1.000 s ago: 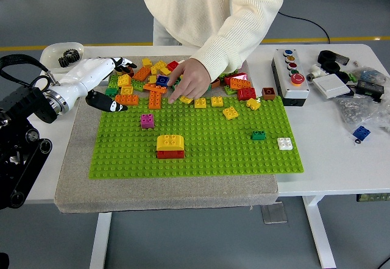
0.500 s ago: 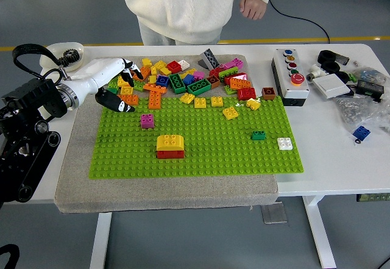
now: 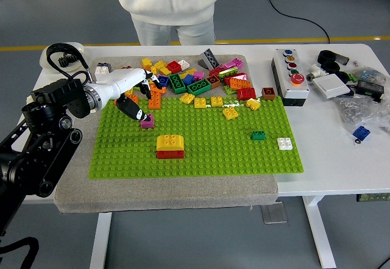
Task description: Pick up the brick,pile it on top of brick,press brick,pick up the brick,pile it on top of brick,press brick
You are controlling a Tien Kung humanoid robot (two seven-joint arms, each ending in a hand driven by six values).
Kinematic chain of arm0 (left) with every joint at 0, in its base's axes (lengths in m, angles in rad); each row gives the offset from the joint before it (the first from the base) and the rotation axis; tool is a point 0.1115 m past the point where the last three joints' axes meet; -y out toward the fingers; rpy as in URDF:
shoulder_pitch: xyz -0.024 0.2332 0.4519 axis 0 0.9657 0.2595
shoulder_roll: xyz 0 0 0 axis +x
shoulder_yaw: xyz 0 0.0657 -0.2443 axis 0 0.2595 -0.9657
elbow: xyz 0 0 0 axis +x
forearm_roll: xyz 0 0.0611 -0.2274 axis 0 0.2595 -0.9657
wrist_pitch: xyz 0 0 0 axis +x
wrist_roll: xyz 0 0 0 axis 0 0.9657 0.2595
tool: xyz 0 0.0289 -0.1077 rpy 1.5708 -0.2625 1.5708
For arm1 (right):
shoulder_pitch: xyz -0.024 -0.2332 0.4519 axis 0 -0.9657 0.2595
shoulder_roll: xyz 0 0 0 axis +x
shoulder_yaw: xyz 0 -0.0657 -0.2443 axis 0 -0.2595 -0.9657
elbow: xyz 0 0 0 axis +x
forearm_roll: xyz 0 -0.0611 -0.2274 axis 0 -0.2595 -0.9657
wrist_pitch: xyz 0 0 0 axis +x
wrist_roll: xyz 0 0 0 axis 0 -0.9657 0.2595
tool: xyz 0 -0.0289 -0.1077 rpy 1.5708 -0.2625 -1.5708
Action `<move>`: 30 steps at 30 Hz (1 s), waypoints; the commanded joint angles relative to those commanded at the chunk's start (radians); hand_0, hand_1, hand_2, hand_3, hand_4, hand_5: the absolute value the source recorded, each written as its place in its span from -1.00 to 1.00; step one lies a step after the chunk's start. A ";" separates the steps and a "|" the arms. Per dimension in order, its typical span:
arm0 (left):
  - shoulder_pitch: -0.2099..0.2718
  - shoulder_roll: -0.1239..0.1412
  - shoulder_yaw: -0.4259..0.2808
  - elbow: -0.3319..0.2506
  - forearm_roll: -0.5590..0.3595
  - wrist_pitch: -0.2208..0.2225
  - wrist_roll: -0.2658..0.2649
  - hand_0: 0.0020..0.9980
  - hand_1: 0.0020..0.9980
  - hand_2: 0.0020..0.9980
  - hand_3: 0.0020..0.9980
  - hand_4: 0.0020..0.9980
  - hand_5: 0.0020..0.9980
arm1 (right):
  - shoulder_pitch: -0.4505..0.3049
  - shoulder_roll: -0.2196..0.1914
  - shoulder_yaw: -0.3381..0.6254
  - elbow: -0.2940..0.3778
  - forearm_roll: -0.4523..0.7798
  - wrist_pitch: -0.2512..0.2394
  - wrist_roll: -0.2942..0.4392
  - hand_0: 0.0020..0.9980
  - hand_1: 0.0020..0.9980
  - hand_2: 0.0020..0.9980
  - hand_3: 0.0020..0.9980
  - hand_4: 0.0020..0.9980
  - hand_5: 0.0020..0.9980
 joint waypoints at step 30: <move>-0.060 -0.027 0.050 0.217 0.000 0.062 -0.103 0.53 0.37 0.24 0.45 1.00 -0.80 | 0.000 -0.001 -0.002 0.000 0.011 0.000 0.002 0.48 0.30 0.43 0.18 0.62 -0.26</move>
